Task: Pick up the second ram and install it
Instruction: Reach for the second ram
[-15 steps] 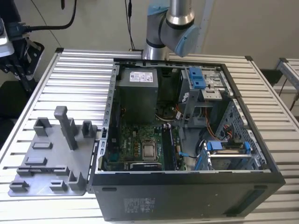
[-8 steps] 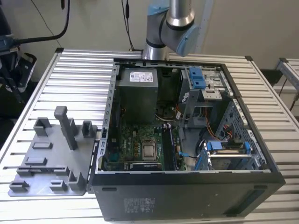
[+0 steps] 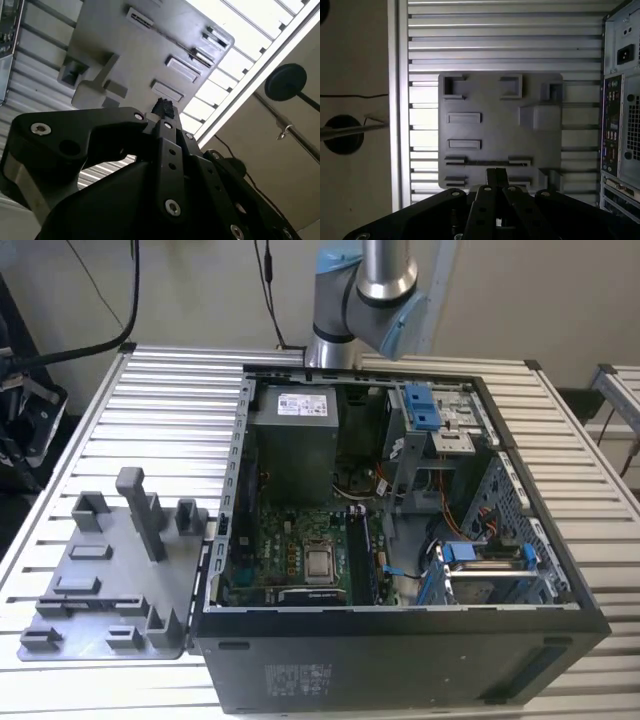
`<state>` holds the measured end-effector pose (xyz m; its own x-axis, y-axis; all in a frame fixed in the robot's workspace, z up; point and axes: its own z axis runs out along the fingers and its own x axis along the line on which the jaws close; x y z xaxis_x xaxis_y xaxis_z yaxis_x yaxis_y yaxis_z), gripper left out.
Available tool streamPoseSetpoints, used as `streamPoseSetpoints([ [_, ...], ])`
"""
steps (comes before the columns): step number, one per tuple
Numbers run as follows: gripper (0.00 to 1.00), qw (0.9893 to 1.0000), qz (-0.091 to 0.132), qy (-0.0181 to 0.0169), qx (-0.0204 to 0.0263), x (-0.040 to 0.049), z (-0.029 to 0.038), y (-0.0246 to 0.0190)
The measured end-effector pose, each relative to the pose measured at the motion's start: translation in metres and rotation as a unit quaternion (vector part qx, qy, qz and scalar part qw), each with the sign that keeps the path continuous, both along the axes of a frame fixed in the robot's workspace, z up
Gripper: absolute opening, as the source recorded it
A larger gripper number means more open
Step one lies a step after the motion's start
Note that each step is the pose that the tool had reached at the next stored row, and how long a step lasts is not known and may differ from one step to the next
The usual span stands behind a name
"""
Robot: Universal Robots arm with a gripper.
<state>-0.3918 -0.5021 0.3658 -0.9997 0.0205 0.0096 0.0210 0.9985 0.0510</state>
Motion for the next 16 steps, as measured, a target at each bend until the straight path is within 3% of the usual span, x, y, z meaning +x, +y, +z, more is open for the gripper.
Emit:
streamPoseSetpoints([
  [5, 0.11, 1.0000, 0.000, 0.0000, 0.0000, -0.0001, -0.0031, -0.0113],
  [16, 0.11, 1.0000, 0.000, 0.0000, 0.0000, -0.0001, -0.0057, -0.0120],
])
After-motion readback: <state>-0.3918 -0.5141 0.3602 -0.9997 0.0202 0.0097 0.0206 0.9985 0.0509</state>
